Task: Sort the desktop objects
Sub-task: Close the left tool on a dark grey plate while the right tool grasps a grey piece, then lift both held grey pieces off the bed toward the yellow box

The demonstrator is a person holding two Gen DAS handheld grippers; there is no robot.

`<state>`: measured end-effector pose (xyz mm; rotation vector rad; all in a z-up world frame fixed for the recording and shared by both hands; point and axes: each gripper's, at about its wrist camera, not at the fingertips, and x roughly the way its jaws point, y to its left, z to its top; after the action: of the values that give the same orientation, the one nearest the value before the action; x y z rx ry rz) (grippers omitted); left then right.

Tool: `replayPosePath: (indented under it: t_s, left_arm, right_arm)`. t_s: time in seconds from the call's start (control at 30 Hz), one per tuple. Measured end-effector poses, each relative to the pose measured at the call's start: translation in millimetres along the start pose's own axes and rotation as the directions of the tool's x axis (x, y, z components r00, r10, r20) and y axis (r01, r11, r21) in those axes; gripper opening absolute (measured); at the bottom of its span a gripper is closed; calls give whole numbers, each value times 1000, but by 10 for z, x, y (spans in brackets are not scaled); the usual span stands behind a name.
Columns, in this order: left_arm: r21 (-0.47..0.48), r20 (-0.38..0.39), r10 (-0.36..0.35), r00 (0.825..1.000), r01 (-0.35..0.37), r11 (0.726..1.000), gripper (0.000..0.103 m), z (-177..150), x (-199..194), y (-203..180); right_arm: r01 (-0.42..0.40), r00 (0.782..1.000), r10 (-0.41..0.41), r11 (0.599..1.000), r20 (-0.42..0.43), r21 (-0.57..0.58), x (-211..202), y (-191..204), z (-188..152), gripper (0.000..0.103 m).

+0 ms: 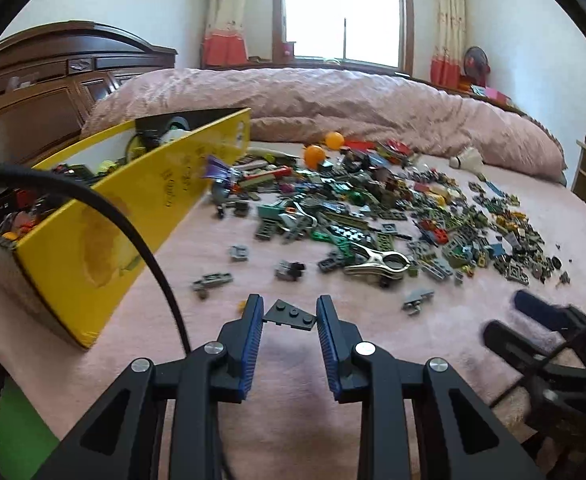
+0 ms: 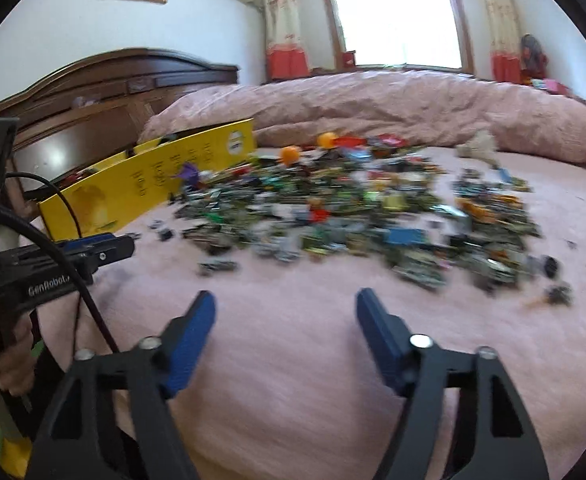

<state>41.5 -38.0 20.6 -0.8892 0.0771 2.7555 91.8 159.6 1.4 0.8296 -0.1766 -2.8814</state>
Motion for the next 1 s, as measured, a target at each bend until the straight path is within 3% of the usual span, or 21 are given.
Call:
replayPosePath:
  t_s: [0.17,0.3,0.47,0.67,0.87,1.0]
  left_arm:
    - [-6,22,26,999,-26,1000,28,-42,-76,120]
    - [-33,26,16,1000,-16,999,28,-59,-95,210]
    - [-61,36,2,999,0,998,28,-57,-106,268]
    - [-69,39,-8,999,11,998,28,-61,-107,287]
    - [-44,41,-36,999,38,998,28,-45,-108,206]
    - [-32,32,-43,999,44,999,28,-38,-94,128]
  right_arm:
    - [-66,995,71,995,-71,71,348,215,148,61]
    - [-57,995,63,995,-79,81,503,311,201,59]
    - [-20,996,26,996,-82,83,607,337,228,33]
    - [-8,999,9,999,-32,35,389,283,259,33]
    - [168,986,-168,986,-13,2,40,2,152,33]
    - [216,976,-215,976,-42,21,-17,-238,19,33]
